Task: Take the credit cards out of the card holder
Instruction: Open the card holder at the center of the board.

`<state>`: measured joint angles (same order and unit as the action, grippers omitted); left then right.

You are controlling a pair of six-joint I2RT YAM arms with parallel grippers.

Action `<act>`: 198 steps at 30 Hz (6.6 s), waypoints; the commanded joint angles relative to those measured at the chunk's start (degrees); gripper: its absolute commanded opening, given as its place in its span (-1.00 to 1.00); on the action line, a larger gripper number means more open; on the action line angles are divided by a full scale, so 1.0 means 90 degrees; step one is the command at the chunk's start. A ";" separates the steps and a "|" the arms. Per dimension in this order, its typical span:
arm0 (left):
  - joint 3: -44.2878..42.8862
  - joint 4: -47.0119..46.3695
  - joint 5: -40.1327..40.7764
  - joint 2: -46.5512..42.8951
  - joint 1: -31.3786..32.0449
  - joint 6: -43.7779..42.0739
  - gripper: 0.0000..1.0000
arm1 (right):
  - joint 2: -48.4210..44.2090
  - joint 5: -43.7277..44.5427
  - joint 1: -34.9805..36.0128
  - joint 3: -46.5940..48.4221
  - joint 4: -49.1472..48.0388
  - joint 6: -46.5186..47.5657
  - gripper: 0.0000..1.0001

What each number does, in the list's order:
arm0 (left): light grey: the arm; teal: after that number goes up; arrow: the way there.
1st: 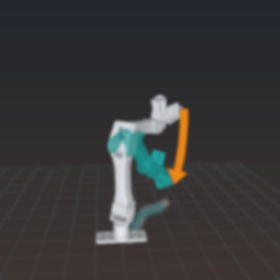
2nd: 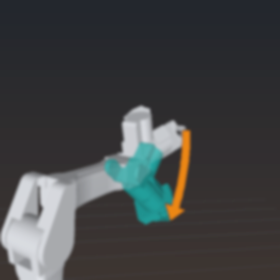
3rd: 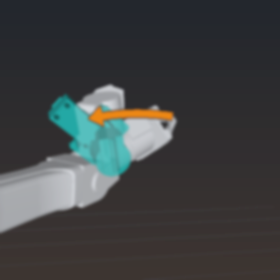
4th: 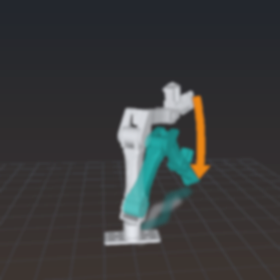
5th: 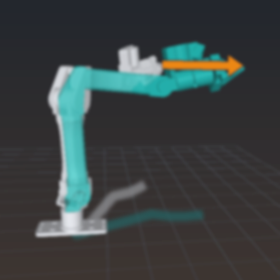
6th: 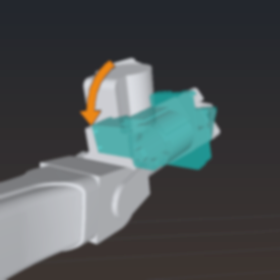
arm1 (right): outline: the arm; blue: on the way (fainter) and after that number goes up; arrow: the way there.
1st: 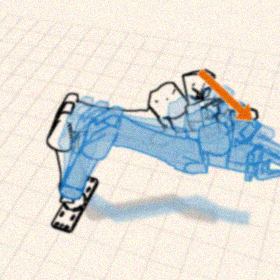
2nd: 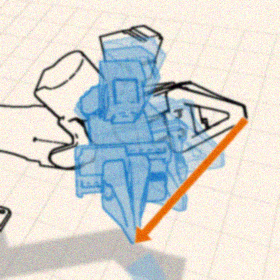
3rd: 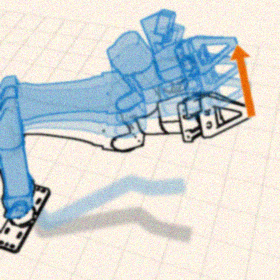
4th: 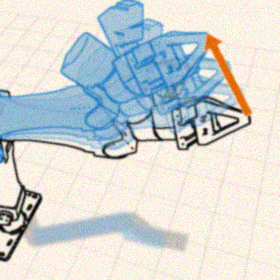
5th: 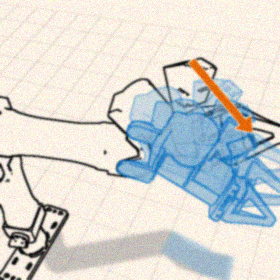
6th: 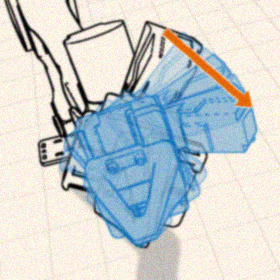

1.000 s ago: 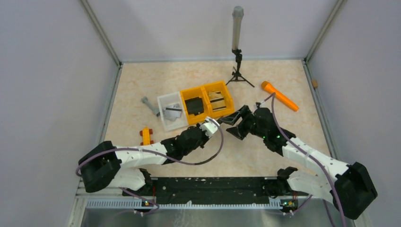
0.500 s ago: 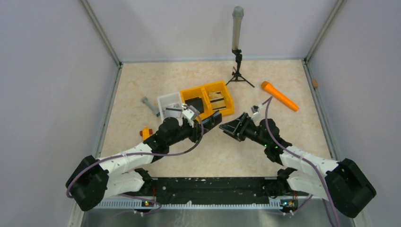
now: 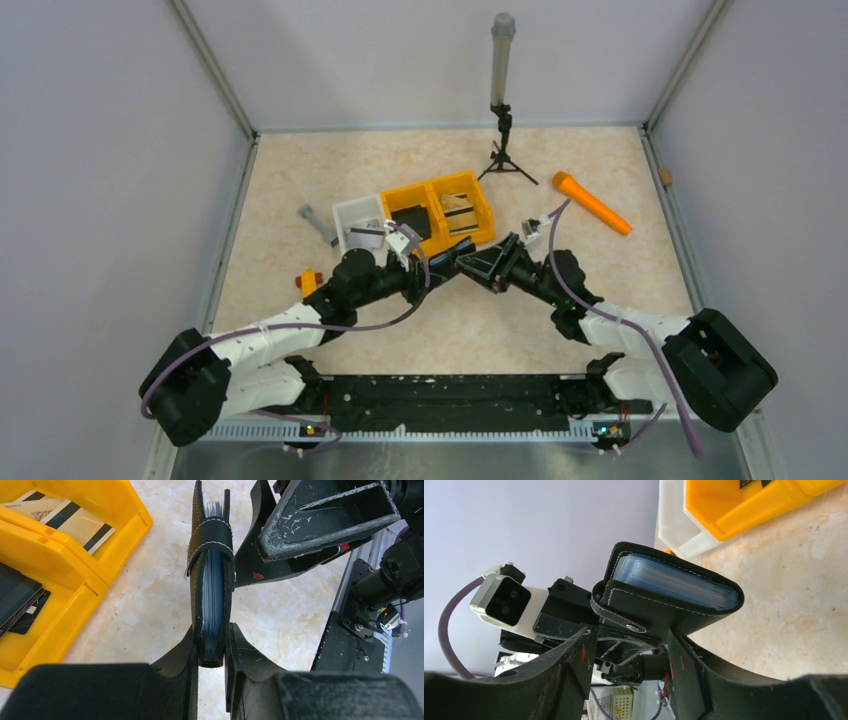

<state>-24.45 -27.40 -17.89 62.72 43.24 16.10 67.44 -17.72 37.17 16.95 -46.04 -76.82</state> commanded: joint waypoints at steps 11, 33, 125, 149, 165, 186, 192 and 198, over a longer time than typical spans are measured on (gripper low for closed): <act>-0.0101 -0.0692 -0.0708 0.0072 -0.0022 -0.0081 -0.99 | 0.0386 -0.0200 0.0128 0.0429 -0.1444 -0.0478 -0.02; -0.0649 -0.0012 -0.0793 0.0820 -0.0039 -0.0210 -0.99 | -0.0762 0.0382 0.0127 0.0581 -0.1041 0.0090 -0.28; -0.0226 -0.0090 -0.2748 -0.0298 -0.0268 -0.0832 -0.76 | -0.1278 -0.2672 -0.0128 0.2096 0.2662 0.8606 0.37; -0.0029 -0.0221 -0.2544 -0.0645 -0.0266 -0.0870 -0.75 | -0.0853 -0.3407 -0.0135 0.2639 0.3883 0.8735 -0.26; -0.0057 -0.0230 -0.2623 -0.0514 -0.0273 -0.0895 -0.73 | -0.0652 -0.3413 -0.0131 0.2617 0.2726 0.7724 -0.78; -0.0104 0.0089 -0.1418 -0.0521 -0.0277 -0.0590 0.97 | -0.1225 -0.1546 -0.0209 0.2670 0.3020 0.6693 -1.00; 0.0256 -0.0247 -0.0920 -0.1023 -0.0374 -0.0377 0.97 | -0.1451 -0.0954 -0.0291 0.2846 0.3215 0.5737 -1.00; 0.0316 -0.0352 -0.1012 -0.1100 -0.0449 -0.0334 0.97 | -0.1367 -0.1448 -0.0302 0.3324 0.3580 0.5169 -1.00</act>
<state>-22.48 -27.07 -27.35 53.67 39.68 12.12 56.29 -28.82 34.94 41.21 -12.73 -24.91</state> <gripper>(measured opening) 0.985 0.013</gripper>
